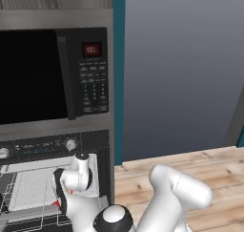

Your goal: Take the fish from the oven and place it on the plate on the counter.

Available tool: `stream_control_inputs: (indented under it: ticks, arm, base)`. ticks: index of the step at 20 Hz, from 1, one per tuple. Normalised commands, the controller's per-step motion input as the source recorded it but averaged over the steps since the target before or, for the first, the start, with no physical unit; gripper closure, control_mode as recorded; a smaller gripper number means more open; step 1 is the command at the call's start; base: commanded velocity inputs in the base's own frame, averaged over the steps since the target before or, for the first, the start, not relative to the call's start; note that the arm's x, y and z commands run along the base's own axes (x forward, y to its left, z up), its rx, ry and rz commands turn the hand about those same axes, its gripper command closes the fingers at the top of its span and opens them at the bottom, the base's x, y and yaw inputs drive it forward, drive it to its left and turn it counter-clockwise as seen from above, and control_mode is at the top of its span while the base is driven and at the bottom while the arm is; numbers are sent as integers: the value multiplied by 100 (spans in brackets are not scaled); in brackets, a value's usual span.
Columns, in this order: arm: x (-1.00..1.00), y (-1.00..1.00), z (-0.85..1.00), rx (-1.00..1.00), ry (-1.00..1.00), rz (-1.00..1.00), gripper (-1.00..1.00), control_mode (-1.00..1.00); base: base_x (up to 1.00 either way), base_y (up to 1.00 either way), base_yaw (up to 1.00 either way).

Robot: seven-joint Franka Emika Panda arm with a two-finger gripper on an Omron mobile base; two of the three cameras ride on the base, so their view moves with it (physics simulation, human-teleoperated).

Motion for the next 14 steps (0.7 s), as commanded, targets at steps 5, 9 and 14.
stream_control_inputs:
  ticks: [5,9,14]
  arm:
    - [46,0,-19,-4,0,-12,-100,-100]
    - [38,0,-46,0,0,-16,-100,-100]
    - [34,4,-21,0,0,-15,-100,-100]
  base:
    - [0,0,0]
    - [0,0,0]
    - [0,0,0]
